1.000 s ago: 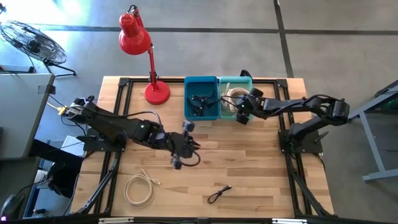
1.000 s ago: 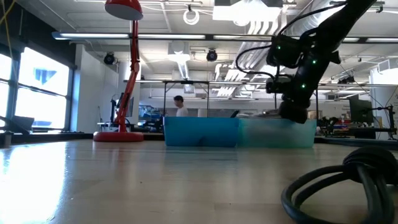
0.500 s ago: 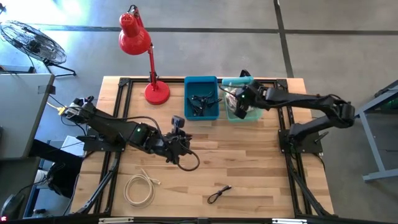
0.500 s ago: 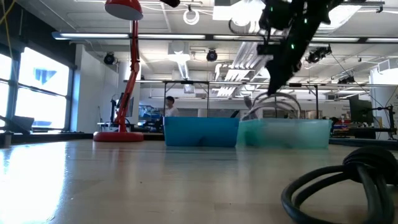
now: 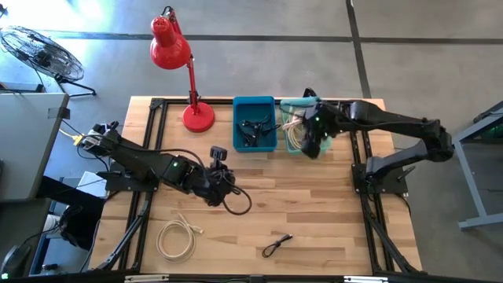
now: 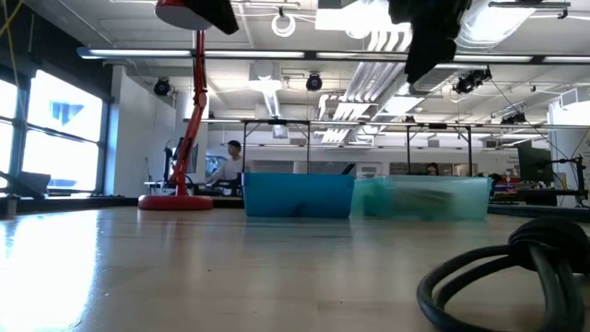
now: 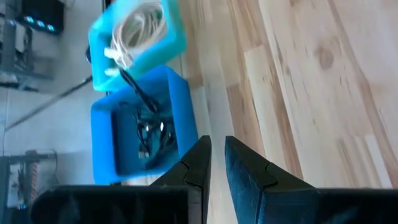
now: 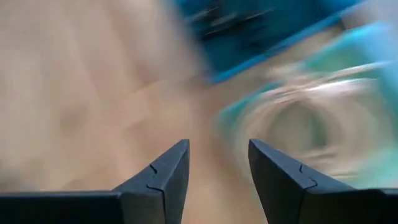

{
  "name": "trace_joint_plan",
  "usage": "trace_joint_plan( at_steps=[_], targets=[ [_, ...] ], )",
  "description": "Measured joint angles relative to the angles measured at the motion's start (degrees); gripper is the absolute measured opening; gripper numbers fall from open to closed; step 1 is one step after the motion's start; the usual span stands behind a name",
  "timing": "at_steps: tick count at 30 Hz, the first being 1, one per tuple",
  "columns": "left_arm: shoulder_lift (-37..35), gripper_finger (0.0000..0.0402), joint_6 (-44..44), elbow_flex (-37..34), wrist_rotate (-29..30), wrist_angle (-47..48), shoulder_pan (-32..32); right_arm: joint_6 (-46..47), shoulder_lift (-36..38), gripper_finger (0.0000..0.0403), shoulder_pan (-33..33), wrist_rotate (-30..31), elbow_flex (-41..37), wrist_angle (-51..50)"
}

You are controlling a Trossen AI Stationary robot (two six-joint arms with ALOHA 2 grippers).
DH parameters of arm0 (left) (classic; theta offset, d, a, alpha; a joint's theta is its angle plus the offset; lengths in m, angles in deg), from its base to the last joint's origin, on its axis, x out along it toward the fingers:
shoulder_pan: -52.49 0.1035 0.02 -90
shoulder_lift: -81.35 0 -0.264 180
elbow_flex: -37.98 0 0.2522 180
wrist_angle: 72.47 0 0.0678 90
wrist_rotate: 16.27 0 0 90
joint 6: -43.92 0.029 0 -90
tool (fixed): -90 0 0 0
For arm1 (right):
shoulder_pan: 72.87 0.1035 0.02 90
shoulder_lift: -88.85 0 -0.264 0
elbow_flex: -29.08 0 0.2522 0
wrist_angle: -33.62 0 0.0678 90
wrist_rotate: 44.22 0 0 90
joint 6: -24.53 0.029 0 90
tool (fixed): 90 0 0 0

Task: Pick & Place USB Port
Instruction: Put the black USB cable into the blue bin

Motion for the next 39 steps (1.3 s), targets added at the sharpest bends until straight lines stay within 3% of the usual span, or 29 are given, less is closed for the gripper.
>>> trace_joint_plan(
  at_steps=[5, 9, 16, 21, 27, 31, 39],
  targets=[
    [0.0, 0.0044, -3.7, 0.0, -0.7, 4.5, 0.0, 1.7, 0.0, 0.0156, 6.6, -21.6, -2.1, 0.0],
    [0.0, 0.0044, -5.3, 0.0, -0.4, 6.2, -1.0, 2.9, -0.1, 0.0148, 15.6, -27.3, -6.6, 7.6],
    [0.0, 0.0044, -5.9, 0.0, -0.2, 6.4, -4.4, -3.0, -0.5, 0.0139, 30.3, -25.8, -16.3, 31.3],
    [0.0, 0.0044, -6.1, 0.0, -0.2, 5.2, -5.7, -8.9, -3.1, 0.0138, 38.0, -16.5, -19.2, 42.1],
    [0.0, 0.0044, -6.0, 0.0, 0.4, 2.7, -5.5, -15.8, -10.5, 0.0138, 44.0, -7.0, -15.4, 40.2],
    [0.0, 0.0044, -5.9, 0.0, 3.3, 2.6, -5.5, -16.7, -16.8, 0.0138, 45.0, -3.3, -7.3, 30.3],
    [0.0, 0.0044, -5.9, 0.0, 3.9, 2.4, -5.5, -16.8, -29.0, 0.0138, 45.1, -5.4, 7.8, 12.2]
  ],
)
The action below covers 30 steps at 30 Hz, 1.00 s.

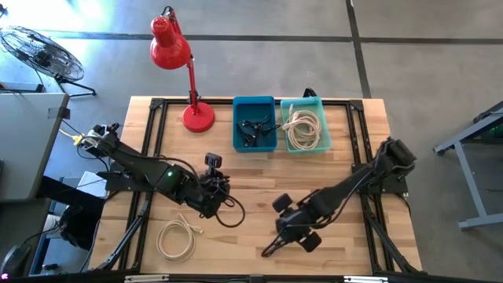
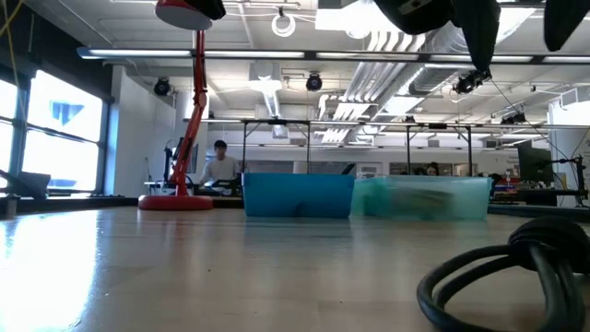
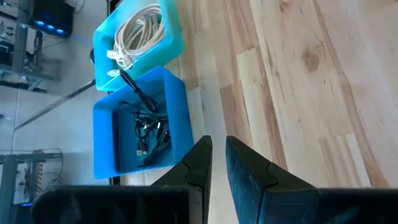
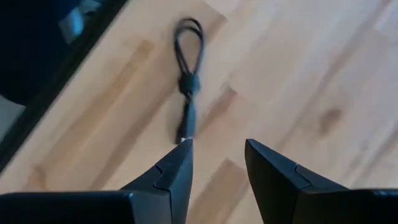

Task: Pick & Place USB Port
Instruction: Put the black USB cable into the blue bin

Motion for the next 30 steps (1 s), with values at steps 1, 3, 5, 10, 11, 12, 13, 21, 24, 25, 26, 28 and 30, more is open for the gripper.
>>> trace_joint_plan(
  at_steps=[1, 3, 5, 10, 11, 12, 13, 21, 24, 25, 26, 28, 30],
  targets=[
    [0.0, 0.0044, 0.0, 0.0, 0.0, 0.0, 0.0, -0.1, -1.1, 0.0138, 0.0, -1.0, 1.2, -0.4],
    [0.0, 0.0044, 0.0, 0.0, 0.0, 0.0, 0.0, -0.4, -3.1, 0.0138, 0.0, -2.9, 3.2, -0.4],
    [0.0, 0.0044, 0.0, 0.0, 0.0, 0.0, 0.0, -1.1, -4.8, 0.0138, 0.0, -3.8, 4.9, -0.1],
    [0.3, 0.0044, 0.0, 0.0, -1.0, 0.0, 0.0, -0.7, -8.3, 0.0138, -0.2, -5.2, 7.4, -0.2],
    [0.4, 0.0044, 0.0, 0.0, -1.1, 0.1, 0.0, -0.3, -8.9, 0.0138, -0.4, -6.6, 7.4, -0.2],
    [0.6, 0.0044, 0.0, 0.0, -1.3, 0.0, 0.0, 0.0, -9.6, 0.0138, -0.5, -7.7, 7.4, -0.3],
    [0.8, 0.0044, 0.0, 0.0, -1.5, -0.1, 0.0, 0.1, -10.2, 0.0138, -0.7, -8.7, 7.4, -0.3],
    [1.1, 0.0044, 0.0, -3.2, -1.9, -2.2, 0.0, 0.1, -14.2, 0.0138, -1.5, -12.1, 7.4, -0.6],
    [1.1, 0.0044, 0.0, -3.3, -1.2, -2.5, 0.0, 0.1, -14.3, 0.0138, -1.9, -13.1, 7.4, -0.5],
    [1.1, 0.0044, 0.0, -3.3, -1.2, -2.6, 0.0, 0.1, -14.3, 0.0138, -2.0, -13.3, 7.5, -0.4],
    [1.1, 0.0044, 0.0, -3.3, -1.1, -2.6, 0.0, 0.1, -14.3, 0.0138, -2.2, -13.6, 7.5, -0.4],
    [1.1, 0.0044, 0.0, -3.3, 0.1, -2.6, 0.0, 0.1, -14.3, 0.0138, -2.3, -14.1, 7.5, -0.4],
    [1.1, 0.0044, 0.0, -3.3, 0.9, -2.6, 0.0, 0.1, -14.3, 0.0138, -2.4, -14.0, 7.5, -0.3]
  ],
)
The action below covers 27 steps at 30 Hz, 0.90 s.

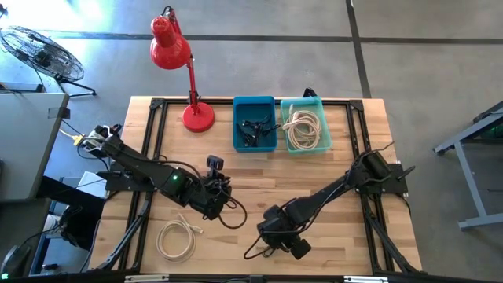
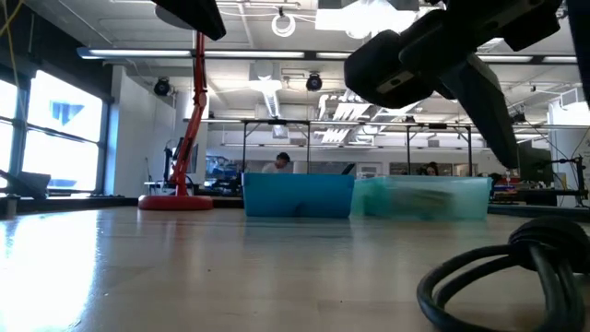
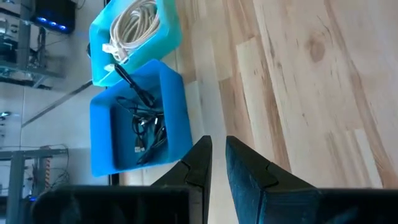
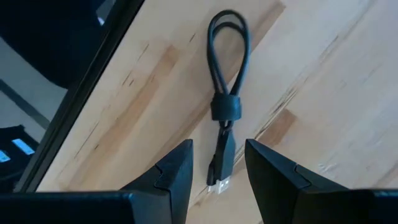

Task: Pick & Place USB Port
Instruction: Put the black USB cable into the blue bin

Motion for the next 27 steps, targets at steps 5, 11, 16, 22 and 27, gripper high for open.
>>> trace_joint_plan(
  at_steps=[5, 11, 16, 22, 27],
  targets=[
    [0.0, 0.0044, -0.2, 0.0, -3.3, -0.9, 0.0, 0.9, -0.1, 0.0138, 0.2, 0.7, 0.0, 3.1],
    [0.0, 0.0044, -1.6, 0.0, -10.2, -3.9, -0.4, 4.5, -0.1, 0.0138, 1.8, 1.5, 0.0, 4.6],
    [0.0, 0.0044, -2.1, 0.0, -12.7, -6.9, -1.8, 5.2, -0.1, 0.0138, 3.8, 2.6, 0.0, 4.8],
    [0.0, 0.0044, -2.5, 0.0, -11.0, -9.9, -4.9, 7.8, -0.2, 0.0138, 5.6, 2.9, -3.4, 9.3],
    [0.3, 0.0044, -5.9, 0.1, -9.2, -10.7, -7.7, 9.3, -0.2, 0.0138, 5.7, 7.8, -7.4, 11.5]
  ],
)
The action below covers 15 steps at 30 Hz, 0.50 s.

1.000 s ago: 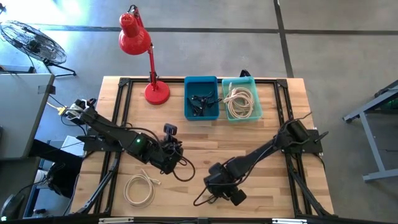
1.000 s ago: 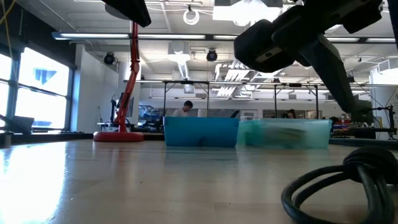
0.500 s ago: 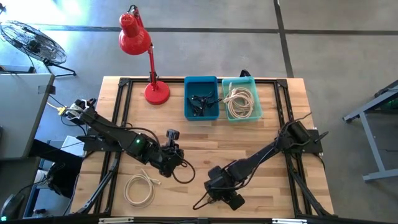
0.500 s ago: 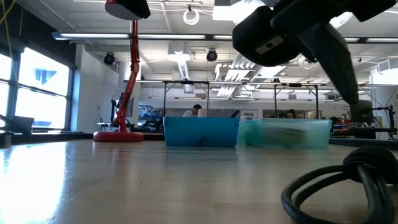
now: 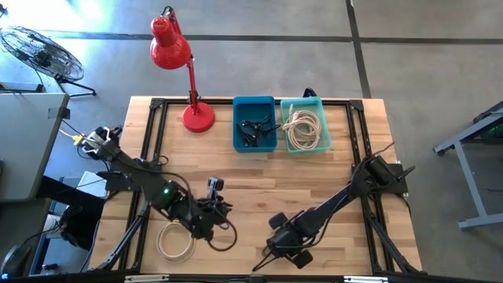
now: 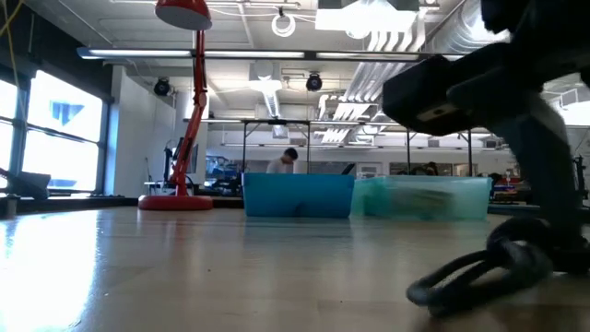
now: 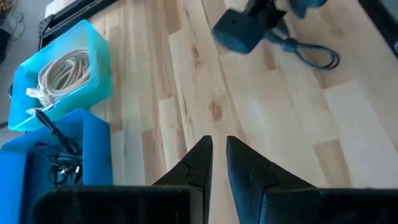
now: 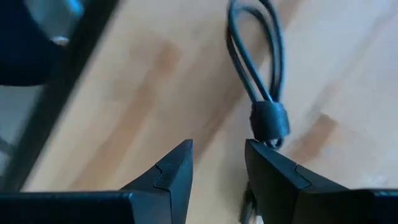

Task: Pick & Place USB Port
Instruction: Put the black USB cable into the blue bin

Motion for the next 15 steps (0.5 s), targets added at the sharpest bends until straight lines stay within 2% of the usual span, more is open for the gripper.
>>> trace_joint_plan(
  at_steps=[6, 15],
  targets=[
    [2.1, 0.0044, -3.2, 0.1, 2.9, -0.4, -3.3, 0.6, 0.0, 0.0138, 0.4, 4.3, 0.1, 2.6],
    [5.9, 0.0044, -6.3, 0.0, 1.0, -3.4, -4.0, -0.3, 0.0, 0.0138, 1.3, 7.8, 2.1, 3.4]
  ],
)
